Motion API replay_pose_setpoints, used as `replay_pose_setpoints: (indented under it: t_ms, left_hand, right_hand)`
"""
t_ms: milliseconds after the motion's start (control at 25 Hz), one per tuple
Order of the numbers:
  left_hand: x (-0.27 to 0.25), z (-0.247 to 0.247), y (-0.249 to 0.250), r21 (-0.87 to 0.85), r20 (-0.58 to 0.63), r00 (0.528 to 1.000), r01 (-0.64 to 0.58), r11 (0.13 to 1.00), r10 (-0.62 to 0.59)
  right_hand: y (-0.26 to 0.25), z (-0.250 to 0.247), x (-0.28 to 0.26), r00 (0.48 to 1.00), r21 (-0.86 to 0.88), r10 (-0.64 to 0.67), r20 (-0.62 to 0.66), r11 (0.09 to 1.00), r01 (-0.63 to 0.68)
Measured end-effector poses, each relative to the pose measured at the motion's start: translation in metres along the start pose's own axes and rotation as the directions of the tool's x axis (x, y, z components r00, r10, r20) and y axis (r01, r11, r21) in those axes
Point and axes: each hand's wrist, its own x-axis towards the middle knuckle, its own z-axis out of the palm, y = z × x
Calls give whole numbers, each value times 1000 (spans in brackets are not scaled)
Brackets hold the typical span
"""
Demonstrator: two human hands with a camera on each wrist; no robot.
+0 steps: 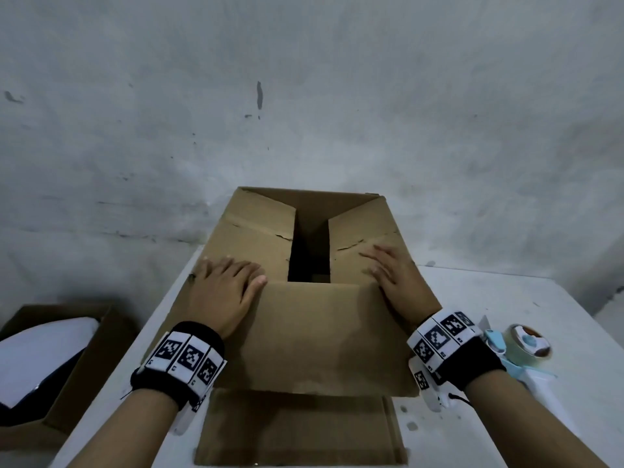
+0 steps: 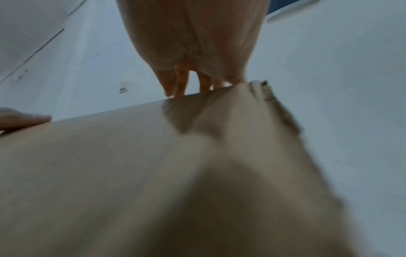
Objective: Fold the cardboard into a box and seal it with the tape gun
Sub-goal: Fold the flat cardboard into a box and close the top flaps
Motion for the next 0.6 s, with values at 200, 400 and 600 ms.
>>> replay_pose_setpoints:
  t_ms: [200, 400, 600]
  left_hand:
    - [6, -1, 39, 5, 15, 990, 142, 990, -142]
    - [26, -2, 107, -105, 89, 986, 150, 983, -140]
    - [18, -3, 199, -176, 265, 963, 90, 980, -41]
  right_hand:
    - [26, -16, -13, 923, 83, 303, 239, 940, -330]
    - [-3, -18, -53, 885, 308, 93, 456, 916, -256]
    - [36, -27, -28, 964, 649, 32, 265, 734, -203]
